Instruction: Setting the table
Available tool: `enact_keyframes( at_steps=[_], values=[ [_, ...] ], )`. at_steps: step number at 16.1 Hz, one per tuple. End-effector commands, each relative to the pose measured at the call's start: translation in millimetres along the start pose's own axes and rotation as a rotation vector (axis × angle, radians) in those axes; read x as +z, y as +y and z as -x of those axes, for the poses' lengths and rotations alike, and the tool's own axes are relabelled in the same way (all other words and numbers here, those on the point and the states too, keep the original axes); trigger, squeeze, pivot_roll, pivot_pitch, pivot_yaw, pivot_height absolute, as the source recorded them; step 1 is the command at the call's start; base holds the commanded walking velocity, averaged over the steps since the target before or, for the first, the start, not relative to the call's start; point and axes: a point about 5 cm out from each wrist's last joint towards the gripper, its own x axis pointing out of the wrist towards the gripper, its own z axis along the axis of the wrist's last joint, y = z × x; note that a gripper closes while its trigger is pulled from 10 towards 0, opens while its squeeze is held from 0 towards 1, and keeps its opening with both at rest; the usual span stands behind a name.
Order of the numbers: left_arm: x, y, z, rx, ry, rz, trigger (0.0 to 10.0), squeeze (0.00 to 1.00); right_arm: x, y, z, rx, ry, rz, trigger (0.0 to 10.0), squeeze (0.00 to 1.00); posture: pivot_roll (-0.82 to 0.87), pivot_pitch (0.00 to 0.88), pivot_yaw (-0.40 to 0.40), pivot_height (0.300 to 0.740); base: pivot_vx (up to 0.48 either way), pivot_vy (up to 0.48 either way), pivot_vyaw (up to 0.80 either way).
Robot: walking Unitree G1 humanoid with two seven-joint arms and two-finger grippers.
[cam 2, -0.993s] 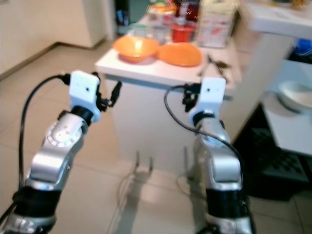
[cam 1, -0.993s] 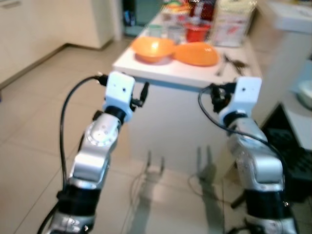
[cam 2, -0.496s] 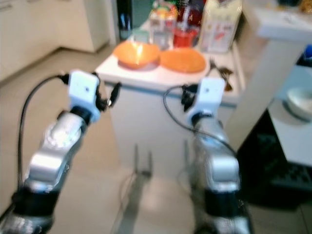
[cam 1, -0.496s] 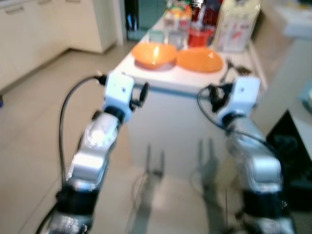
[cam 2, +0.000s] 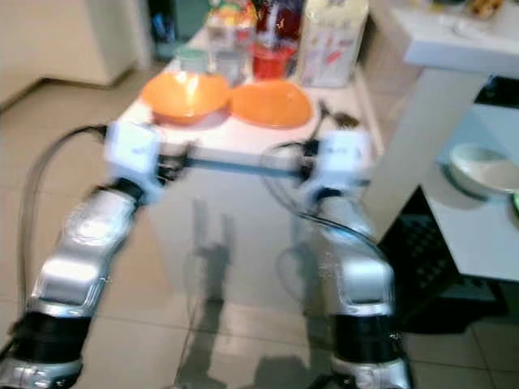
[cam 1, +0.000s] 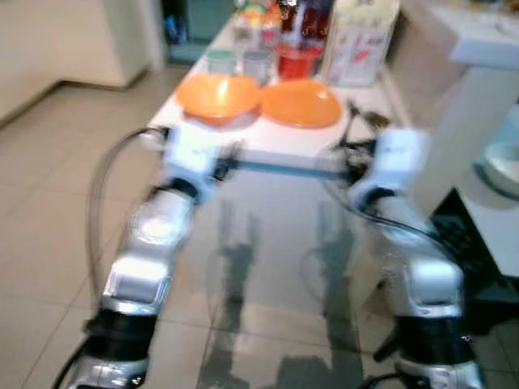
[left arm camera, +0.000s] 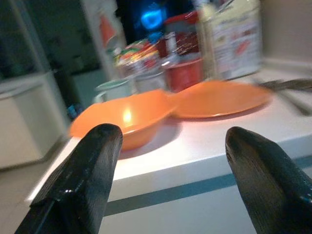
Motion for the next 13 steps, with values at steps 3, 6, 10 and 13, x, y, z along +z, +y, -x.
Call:
enact_keyframes(
  at_steps=[3, 6, 10, 13],
  values=[
    [9.7, -11.6, -2.8, -0.052, -0.035, -0.005, 10.0, 0.00, 1.8, -15.6, -0.4, -0.052, 0.008, 0.018, 10.0, 0.00, 0.01, 0.000, -0.017, 0.740, 0.341, 0.000, 0.00],
    [9.8, -12.5, -2.3, -0.058, -0.035, -0.005, 10.0, 0.00, 2.2, -17.2, -1.7, -0.061, 0.012, 0.020, 10.0, 0.00, 0.01, 0.000, -0.016, 0.740, 0.342, 0.000, 0.00],
    [11.1, -13.5, -3.8, -0.061, -0.036, -0.006, 10.0, 0.00, 4.3, -20.0, -5.4, -0.072, 0.016, 0.021, 10.0, 0.00, 0.01, 0.000, -0.015, 0.740, 0.339, 0.000, 0.00],
    [11.8, -13.8, -4.3, -0.064, -0.037, -0.006, 10.0, 0.00, 4.0, -20.2, -7.4, -0.076, 0.019, 0.019, 10.0, 0.00, 0.01, 0.000, -0.013, 0.740, 0.340, 0.000, 0.00]
  ],
)
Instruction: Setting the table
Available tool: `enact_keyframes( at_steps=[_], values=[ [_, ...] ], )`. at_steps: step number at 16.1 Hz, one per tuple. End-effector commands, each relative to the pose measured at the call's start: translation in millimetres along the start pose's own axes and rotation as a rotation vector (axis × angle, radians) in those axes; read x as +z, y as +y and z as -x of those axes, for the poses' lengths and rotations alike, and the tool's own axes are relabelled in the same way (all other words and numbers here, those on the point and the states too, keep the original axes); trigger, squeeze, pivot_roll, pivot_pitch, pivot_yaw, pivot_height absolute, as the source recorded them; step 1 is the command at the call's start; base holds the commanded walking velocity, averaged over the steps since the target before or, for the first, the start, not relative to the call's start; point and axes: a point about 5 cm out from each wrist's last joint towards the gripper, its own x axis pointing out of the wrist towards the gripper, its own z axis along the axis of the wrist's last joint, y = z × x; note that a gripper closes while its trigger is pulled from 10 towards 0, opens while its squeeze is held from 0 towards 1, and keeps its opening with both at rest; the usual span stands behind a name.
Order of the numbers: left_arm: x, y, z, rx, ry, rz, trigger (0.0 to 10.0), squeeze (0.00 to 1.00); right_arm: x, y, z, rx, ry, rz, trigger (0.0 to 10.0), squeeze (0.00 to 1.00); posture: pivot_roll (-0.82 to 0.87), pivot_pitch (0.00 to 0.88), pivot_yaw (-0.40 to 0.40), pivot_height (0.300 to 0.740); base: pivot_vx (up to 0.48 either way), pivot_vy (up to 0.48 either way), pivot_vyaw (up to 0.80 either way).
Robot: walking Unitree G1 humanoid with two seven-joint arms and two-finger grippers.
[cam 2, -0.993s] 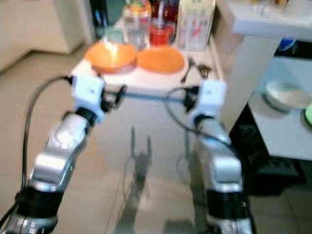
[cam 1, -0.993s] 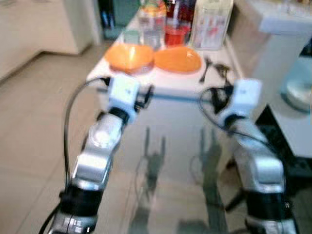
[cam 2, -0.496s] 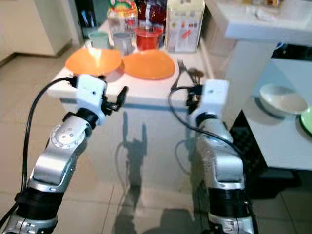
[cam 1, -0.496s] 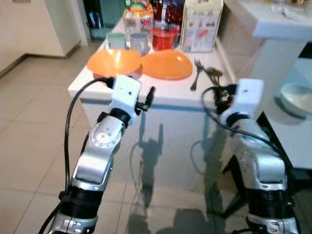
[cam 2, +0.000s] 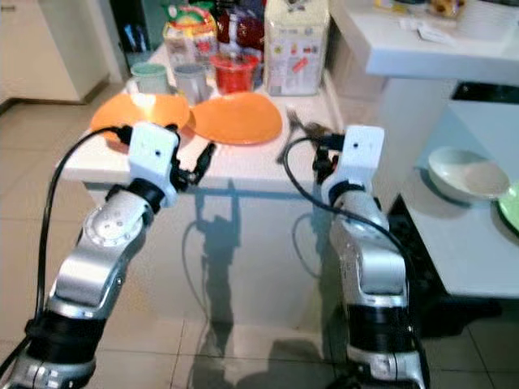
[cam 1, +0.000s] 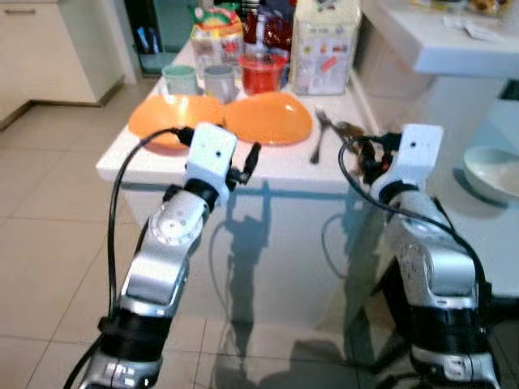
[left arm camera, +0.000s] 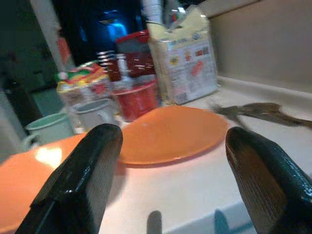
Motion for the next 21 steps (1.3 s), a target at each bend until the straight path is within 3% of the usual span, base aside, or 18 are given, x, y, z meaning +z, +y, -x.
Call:
enact_keyframes(
  at_steps=[1, 13, 17, 18, 21],
  values=[
    [1, 8.4, 0.7, 0.024, 0.005, -0.012, 10.0, 0.00, -1, 9.1, -1.8, 0.027, 0.012, -0.003, 10.0, 0.00, 0.01, 0.000, -0.012, 0.740, 0.341, 0.000, 0.00],
    [1, 6.4, 0.7, 0.018, 0.006, -0.012, 10.0, 0.00, -3, 9.0, -2.6, 0.023, 0.020, -0.010, 10.0, 0.00, 0.01, 0.000, -0.012, 0.740, 0.341, 0.000, 0.00],
    [4, 0.6, 2.5, -0.028, -0.019, 0.015, 10.0, 0.00, -3, 6.0, 0.3, 0.018, 0.018, -0.039, 10.0, 0.00, 0.01, 0.000, -0.014, 0.740, 0.000, 0.000, 0.00],
    [7, -7.8, 5.3, -0.098, -0.037, -0.003, 10.0, 0.00, -5, 3.5, 0.7, 0.015, 0.033, -0.047, 10.0, 1.00, 0.01, 0.000, -0.016, 0.740, 0.000, 0.000, 0.00],
    [12, -33.0, 13.5, -0.299, -0.053, -0.034, 10.0, 0.00, -13, 0.8, -3.9, 0.014, 0.095, 0.011, 10.0, 1.00, 0.01, 0.000, -0.025, 0.740, 0.000, 0.000, 0.00]
  ],
)
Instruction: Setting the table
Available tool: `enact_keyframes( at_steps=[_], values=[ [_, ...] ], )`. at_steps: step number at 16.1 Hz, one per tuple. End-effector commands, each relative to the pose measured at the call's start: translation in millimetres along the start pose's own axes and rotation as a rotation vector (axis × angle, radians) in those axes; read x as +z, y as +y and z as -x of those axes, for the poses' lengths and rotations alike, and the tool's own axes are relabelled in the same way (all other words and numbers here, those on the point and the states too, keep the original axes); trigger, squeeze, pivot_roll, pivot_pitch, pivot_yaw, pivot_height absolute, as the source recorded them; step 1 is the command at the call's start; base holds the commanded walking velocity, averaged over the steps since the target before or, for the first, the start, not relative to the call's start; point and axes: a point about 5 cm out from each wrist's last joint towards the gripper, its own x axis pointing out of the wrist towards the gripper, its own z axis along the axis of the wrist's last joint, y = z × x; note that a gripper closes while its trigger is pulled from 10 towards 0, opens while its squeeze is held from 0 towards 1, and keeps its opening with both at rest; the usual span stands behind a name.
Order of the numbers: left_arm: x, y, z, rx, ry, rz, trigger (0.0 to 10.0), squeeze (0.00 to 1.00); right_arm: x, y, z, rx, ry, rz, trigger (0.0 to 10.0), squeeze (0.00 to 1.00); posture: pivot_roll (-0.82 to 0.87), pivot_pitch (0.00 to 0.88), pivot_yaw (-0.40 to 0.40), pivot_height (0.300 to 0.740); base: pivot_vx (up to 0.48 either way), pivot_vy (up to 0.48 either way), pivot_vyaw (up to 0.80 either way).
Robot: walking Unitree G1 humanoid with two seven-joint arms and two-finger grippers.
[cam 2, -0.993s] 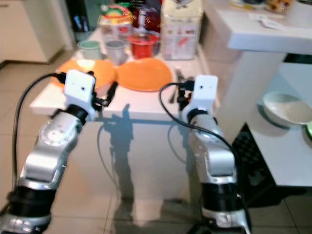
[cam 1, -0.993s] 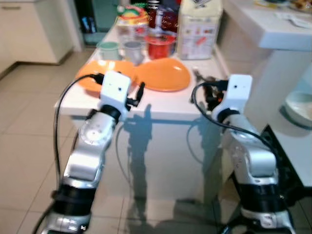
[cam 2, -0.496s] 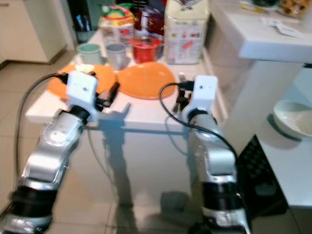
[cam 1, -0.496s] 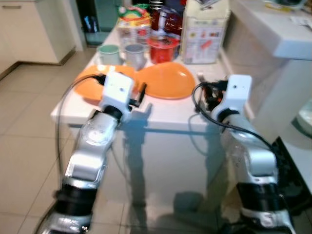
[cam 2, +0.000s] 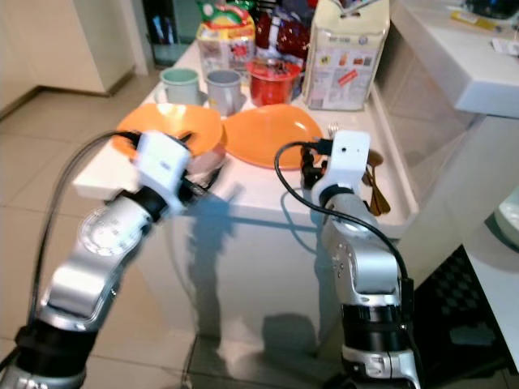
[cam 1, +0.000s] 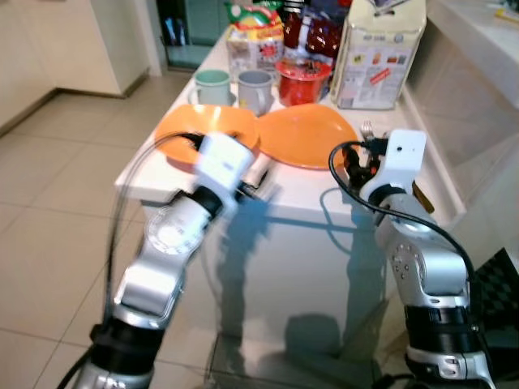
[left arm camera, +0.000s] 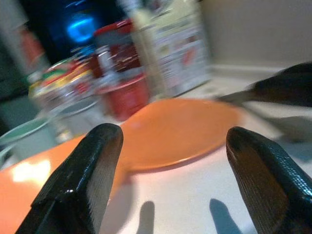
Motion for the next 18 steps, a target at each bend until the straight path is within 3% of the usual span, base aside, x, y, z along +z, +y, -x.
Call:
enact_keyframes(
  at_steps=[1, 3, 8, 9, 10, 18],
  values=[
    [5, -8.0, 0.5, -0.057, -0.013, -0.009, 10.0, 0.00, -1, -3.3, -3.8, -0.011, 0.029, 0.021, 10.0, 1.00, 0.01, 0.000, -0.028, 0.740, 0.000, 0.000, 0.00],
    [8, -10.5, 2.5, -0.073, -0.019, -0.014, 10.0, 0.00, -7, -6.2, -13.3, -0.009, 0.104, 0.013, 10.0, 1.00, 0.01, 0.000, -0.036, 0.740, 0.000, 0.000, 0.00],
    [11, -11.4, 4.2, -0.087, -0.022, -0.017, 10.0, 0.00, -5, -12.7, -29.5, -0.044, 0.151, 0.010, 10.0, 1.00, 0.02, 0.000, -0.043, 0.740, 0.000, 0.000, 0.00],
    [12, -13.2, 5.8, -0.103, -0.016, -0.023, 10.0, 0.00, 1, -21.0, -46.7, -0.116, 0.187, 0.064, 10.0, 0.83, 0.02, 0.000, -0.047, 0.740, 0.000, 0.000, 0.00],
    [12, -13.9, 6.5, -0.107, -0.013, -0.025, 10.0, 0.00, 4, -24.0, -52.5, -0.136, 0.199, 0.083, 10.0, 0.00, 0.02, 0.000, -0.047, 0.740, 0.000, 0.000, 0.00],
    [11, -15.9, 9.7, -0.124, 0.003, -0.032, 10.0, 0.00, 8, -39.1, -75.9, -0.201, 0.282, 0.185, 10.0, 0.00, 0.03, 0.000, -0.051, 0.740, 0.000, 0.000, 0.00]
  ],
)
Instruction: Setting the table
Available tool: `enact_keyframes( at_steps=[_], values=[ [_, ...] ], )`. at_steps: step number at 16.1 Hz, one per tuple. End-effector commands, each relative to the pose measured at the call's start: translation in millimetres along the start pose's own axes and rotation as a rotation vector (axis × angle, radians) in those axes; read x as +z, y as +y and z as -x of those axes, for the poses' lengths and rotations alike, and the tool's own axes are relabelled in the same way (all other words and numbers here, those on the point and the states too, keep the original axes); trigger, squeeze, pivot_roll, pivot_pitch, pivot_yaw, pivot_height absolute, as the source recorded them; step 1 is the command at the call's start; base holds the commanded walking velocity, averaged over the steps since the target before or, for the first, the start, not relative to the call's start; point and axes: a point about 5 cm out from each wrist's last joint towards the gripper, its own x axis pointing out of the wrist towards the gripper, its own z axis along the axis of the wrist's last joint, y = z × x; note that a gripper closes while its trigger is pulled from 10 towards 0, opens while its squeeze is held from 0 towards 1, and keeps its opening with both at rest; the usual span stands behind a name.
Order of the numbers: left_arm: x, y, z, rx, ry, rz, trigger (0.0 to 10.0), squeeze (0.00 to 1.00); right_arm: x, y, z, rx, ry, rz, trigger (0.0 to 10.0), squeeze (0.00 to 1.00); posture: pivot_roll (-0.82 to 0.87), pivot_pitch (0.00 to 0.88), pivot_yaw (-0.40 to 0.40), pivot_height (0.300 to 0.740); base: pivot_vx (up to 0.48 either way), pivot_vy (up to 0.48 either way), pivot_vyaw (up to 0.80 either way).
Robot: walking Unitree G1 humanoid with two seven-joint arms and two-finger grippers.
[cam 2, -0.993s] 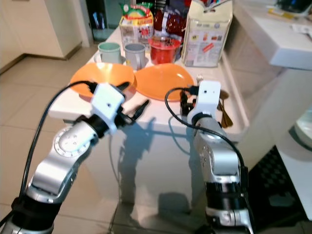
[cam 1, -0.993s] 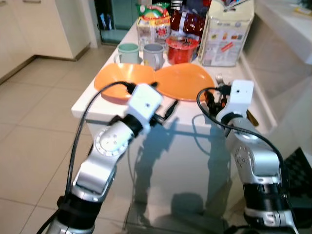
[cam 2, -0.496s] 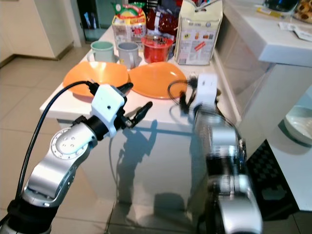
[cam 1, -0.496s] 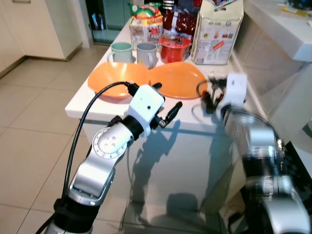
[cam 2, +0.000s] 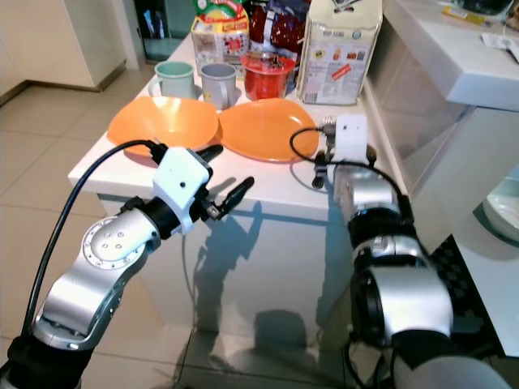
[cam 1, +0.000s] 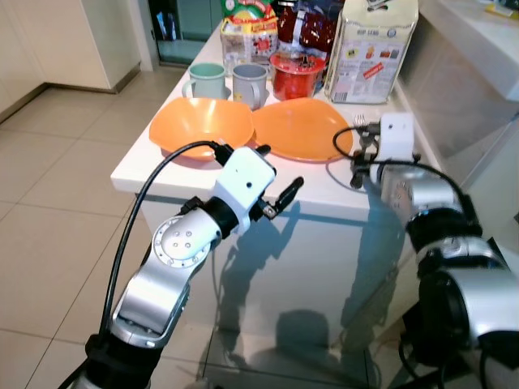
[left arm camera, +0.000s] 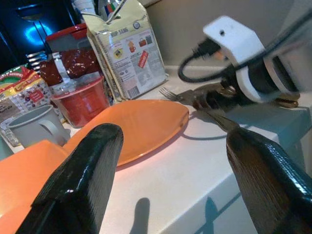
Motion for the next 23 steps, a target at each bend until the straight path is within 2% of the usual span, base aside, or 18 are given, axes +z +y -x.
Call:
enact_keyframes(
  at_steps=[1, 5, 9, 11, 12, 16, 20, 21, 23],
  values=[
    [3, -1.3, 0.5, -0.012, -0.005, -0.012, 10.0, 0.00, 4, -0.1, -0.9, 0.013, -0.008, -0.029, 10.0, 0.00, 0.03, 0.000, -0.051, 0.740, 0.000, 0.000, 0.00],
    [3, -0.3, 0.4, -0.013, 0.001, -0.014, 10.0, 0.00, -2, 6.6, -2.8, 0.074, 0.018, -0.060, 10.0, 0.00, 0.03, 0.000, -0.048, 0.740, 0.000, 0.000, 0.00],
    [3, -0.3, -0.2, -0.017, 0.005, -0.016, 10.0, 0.00, -8, 10.3, -3.3, 0.105, 0.047, -0.011, 10.0, 0.00, 0.03, 0.000, -0.043, 0.740, 0.000, 0.000, 0.00],
    [3, -0.1, -0.6, -0.020, 0.007, -0.020, 10.0, 0.00, -13, 5.3, -3.9, 0.090, 0.064, 0.036, 10.0, 0.00, 0.04, 0.000, -0.043, 0.740, 0.000, 0.000, 0.00],
    [3, 0.3, -0.4, -0.019, 0.007, -0.022, 10.0, 0.00, -13, -2.6, -4.4, 0.067, 0.070, 0.063, 10.0, 0.00, 0.04, 0.000, -0.043, 0.740, 0.000, 0.000, 0.00],
    [3, -0.2, -0.7, -0.026, 0.007, -0.029, 10.0, 0.00, -5, -15.6, -4.2, 0.056, 0.052, 0.063, 10.0, 0.00, 0.03, 0.000, -0.039, 0.740, 0.000, 0.000, 0.00],
    [4, -0.1, -1.5, -0.030, 0.005, -0.036, 10.0, 0.00, -3, -19.3, -3.8, 0.058, 0.050, 0.077, 10.0, 0.00, 0.03, 0.000, -0.034, 0.740, 0.000, 0.000, 0.00],
    [4, -0.2, -1.6, -0.030, 0.005, -0.037, 10.0, 0.00, -1, -19.0, -3.6, 0.063, 0.043, 0.070, 10.0, 0.00, 0.03, 0.000, -0.034, 0.740, 0.000, 0.000, 0.00],
    [4, 0.1, -1.6, -0.033, 0.005, -0.038, 10.0, 0.00, 7, -13.9, -3.1, 0.096, 0.007, -0.001, 10.0, 0.00, 0.03, 0.000, -0.030, 0.740, 0.000, 0.000, 0.00]
  ],
)
